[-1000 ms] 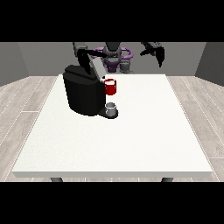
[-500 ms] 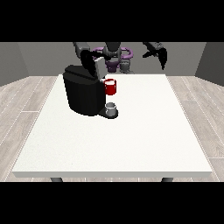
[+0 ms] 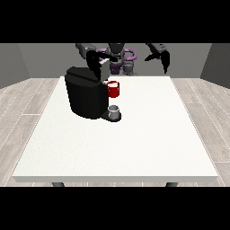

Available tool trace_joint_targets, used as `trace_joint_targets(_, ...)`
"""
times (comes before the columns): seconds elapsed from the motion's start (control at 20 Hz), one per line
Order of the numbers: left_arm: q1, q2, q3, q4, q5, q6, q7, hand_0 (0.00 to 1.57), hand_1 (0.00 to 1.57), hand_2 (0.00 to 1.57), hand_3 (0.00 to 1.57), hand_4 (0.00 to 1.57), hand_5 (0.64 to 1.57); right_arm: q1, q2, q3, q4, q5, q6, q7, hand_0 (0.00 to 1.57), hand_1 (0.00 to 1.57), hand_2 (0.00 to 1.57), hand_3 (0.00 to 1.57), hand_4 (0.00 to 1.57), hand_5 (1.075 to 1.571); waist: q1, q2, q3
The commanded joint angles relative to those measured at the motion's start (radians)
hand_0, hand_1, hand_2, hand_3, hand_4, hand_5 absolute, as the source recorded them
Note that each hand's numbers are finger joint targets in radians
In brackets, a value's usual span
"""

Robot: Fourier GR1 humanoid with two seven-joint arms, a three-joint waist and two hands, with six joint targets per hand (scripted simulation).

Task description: Insert the coffee pod into the coffee machine and close the lid

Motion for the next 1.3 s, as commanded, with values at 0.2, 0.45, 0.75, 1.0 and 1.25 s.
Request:
trace_joint_targets(0.2, -0.034, -0.009, -0.03, 0.007, -0.012, -0.008, -0.014, 0.0, 0.0, 0.0, 0.0, 0.33, 1.571, -0.131, 0.014, 0.082, -0.06, 0.064, 0.016, -0.016, 0.0, 0.0, 0.0, 0.0, 0.2, 1.571, 0.116, 0.02, -0.0142)
trace_joint_targets(0.45, -0.068, -0.028, -0.059, -0.015, -0.023, -0.004, -0.013, 0.0, 0.0, 0.0, 0.0, 0.41, 1.571, -0.176, -0.038, 0.045, -0.065, 0.079, -0.007, 0.007, 0.0, 0.0, 0.0, 0.0, 0.24, 1.571, 0.181, 0.078, -0.0129)
trace_joint_targets(0.75, -0.113, -0.012, -0.06, 0.003, -0.009, -0.038, -0.014, 0.0, 0.0, 0.0, 0.0, 0.43, 1.571, -0.169, -0.042, 0.083, -0.164, 0.115, -0.007, 0.122, 0.0, 0.0, 0.0, 0.0, 0.09, 1.571, 0.246, 0.095, -0.0136)
trace_joint_targets(1.0, -0.152, -0.014, -0.075, -0.004, -0.006, -0.055, -0.043, 0.0, 0.0, 0.0, 0.0, 0.4, 1.571, -0.217, -0.138, 0.018, -0.229, 0.101, 0.004, 0.187, 0.0, 0.0, 0.0, 0.0, 0.0, 1.571, 0.312, 0.168, -0.0126)
trace_joint_targets(1.25, -0.179, -0.031, -0.11, -0.007, -0.005, -0.079, -0.029, 0.0, 0.0, 0.0, 0.0, 0.42, 1.571, -0.211, -0.169, 0.008, -0.277, 0.12, 0.017, 0.246, 0.0, 0.0, 0.0, 0.0, 0.0, 1.571, 0.379, 0.196, -0.0114)
